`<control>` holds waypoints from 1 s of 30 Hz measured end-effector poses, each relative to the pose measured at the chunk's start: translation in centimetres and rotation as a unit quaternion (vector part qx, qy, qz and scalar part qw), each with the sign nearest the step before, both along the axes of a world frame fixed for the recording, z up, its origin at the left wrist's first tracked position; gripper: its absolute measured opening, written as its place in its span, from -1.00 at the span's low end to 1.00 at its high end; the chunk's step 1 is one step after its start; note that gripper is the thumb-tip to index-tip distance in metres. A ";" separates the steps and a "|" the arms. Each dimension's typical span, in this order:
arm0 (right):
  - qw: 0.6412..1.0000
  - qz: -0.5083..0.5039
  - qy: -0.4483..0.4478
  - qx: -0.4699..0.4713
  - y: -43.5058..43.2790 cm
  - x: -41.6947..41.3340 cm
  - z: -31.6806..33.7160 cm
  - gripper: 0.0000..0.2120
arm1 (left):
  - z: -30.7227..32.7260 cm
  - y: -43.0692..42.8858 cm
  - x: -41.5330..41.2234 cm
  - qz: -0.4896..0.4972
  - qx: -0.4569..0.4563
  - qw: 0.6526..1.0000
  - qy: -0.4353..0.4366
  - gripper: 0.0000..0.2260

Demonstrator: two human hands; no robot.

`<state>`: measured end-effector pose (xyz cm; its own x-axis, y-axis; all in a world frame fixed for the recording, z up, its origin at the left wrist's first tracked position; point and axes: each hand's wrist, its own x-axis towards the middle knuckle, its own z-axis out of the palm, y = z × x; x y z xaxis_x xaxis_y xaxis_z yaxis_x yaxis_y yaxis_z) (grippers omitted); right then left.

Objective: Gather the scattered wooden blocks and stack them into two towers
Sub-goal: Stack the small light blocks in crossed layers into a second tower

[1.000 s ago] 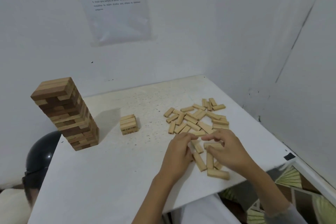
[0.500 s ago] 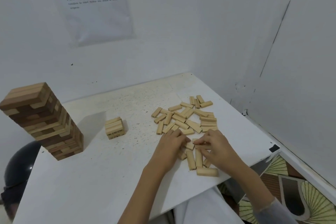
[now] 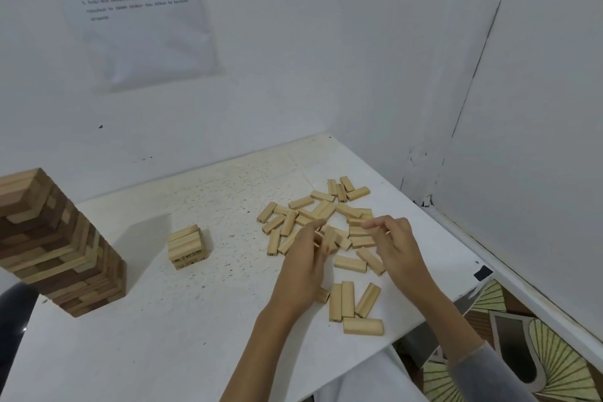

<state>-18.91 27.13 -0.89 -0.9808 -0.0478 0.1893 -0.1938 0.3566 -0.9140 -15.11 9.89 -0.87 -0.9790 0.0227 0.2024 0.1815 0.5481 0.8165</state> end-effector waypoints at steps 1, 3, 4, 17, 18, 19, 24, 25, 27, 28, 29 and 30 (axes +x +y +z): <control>1.000 0.003 -0.013 0.028 0.1 -0.6 0.1 -0.81 | -0.1 0.2 -0.2 -0.003 0.004 1.000 0.009 -0.67; 0.992 0.017 -0.021 0.123 0.1 -1.7 0.1 -0.85 | -0.5 0.6 -0.4 -0.007 0.007 1.000 0.021 -0.66; 0.985 0.024 -0.013 0.172 0.2 -2.3 0.0 -0.85 | -0.6 0.7 -0.6 -0.006 0.010 1.000 0.022 -0.66; 0.938 0.060 -0.043 0.340 -0.5 -4.4 0.7 -0.81 | -1.4 1.2 -0.9 0.021 0.076 0.997 0.022 -0.67; 0.938 0.058 -0.047 0.339 -0.5 -4.5 0.8 -0.84 | -1.4 1.2 -0.9 0.022 0.079 0.996 0.024 -0.66; 0.939 0.057 -0.049 0.337 -0.6 -4.6 0.9 -0.86 | -1.4 1.1 -0.9 0.022 0.082 0.996 0.025 -0.66; 0.937 0.079 -0.026 0.339 -0.6 -4.5 1.1 -0.90 | -1.2 0.7 -0.5 0.025 0.086 0.996 0.026 -0.69; 0.939 0.087 -0.026 0.332 -0.6 -4.5 1.1 -0.91 | -1.2 0.6 -0.4 0.025 0.086 0.996 0.026 -0.69; 0.944 0.097 -0.027 0.313 -0.6 -4.3 1.0 -0.92 | -1.2 0.4 -0.3 0.028 0.087 0.995 0.025 -0.69; 0.946 0.098 -0.021 0.310 -0.6 -4.2 0.9 -0.90 | -1.2 0.4 -0.2 0.029 0.089 0.995 0.027 -0.69; 0.946 0.097 -0.010 0.310 -0.7 -4.0 0.8 -0.88 | -1.2 0.4 -0.1 0.030 0.090 0.995 0.029 -0.70; 0.945 0.094 0.002 0.312 -0.7 -4.0 0.5 -0.85 | -1.1 0.4 -0.1 0.031 0.090 0.995 0.032 -0.70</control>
